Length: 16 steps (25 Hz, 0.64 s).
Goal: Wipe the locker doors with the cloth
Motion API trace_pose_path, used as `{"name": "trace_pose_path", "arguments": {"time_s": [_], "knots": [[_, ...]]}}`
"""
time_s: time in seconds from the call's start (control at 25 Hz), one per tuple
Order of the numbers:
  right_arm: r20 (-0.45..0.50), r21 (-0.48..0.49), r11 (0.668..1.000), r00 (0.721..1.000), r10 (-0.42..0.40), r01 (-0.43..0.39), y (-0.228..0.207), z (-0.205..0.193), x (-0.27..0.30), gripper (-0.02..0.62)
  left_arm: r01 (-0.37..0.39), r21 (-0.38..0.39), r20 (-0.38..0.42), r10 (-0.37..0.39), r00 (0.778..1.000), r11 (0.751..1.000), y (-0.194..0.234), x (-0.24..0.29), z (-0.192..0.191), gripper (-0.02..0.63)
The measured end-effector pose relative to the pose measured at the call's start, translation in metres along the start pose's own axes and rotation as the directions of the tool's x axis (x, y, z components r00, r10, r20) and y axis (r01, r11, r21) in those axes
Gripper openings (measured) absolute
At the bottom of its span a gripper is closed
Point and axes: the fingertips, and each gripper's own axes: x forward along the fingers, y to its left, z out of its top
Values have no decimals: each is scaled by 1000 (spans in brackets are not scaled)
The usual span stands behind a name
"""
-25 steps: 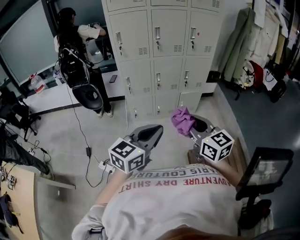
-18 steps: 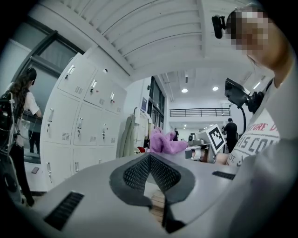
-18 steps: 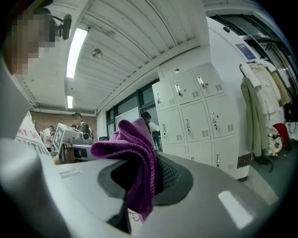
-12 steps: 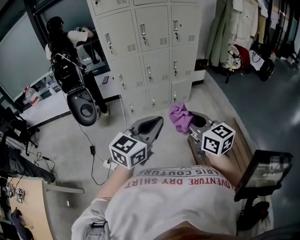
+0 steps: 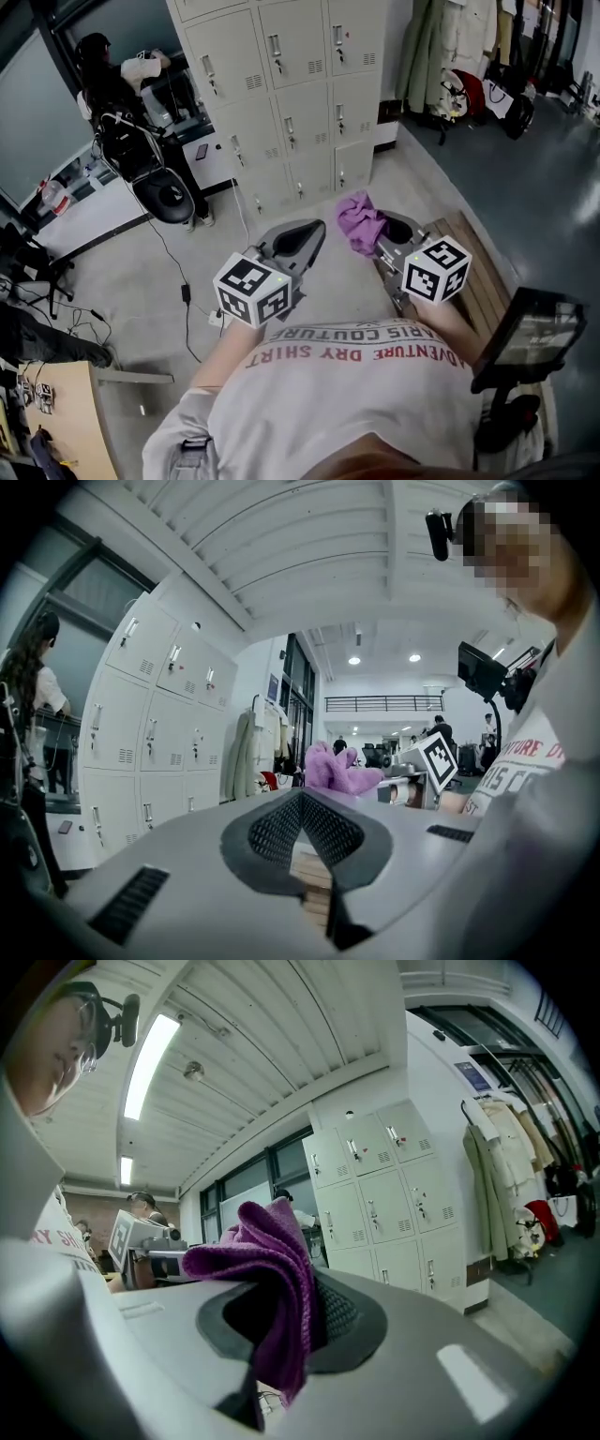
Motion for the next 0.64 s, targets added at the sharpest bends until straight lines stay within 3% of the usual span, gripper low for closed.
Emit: {"name": "trace_pose_path", "arguments": {"time_s": [0.64], "knots": [[-1, -41, 999, 1000, -5, 5, 41, -9, 15, 66, 10, 7, -8, -10, 1000, 1000, 7, -46, -9, 2]]}}
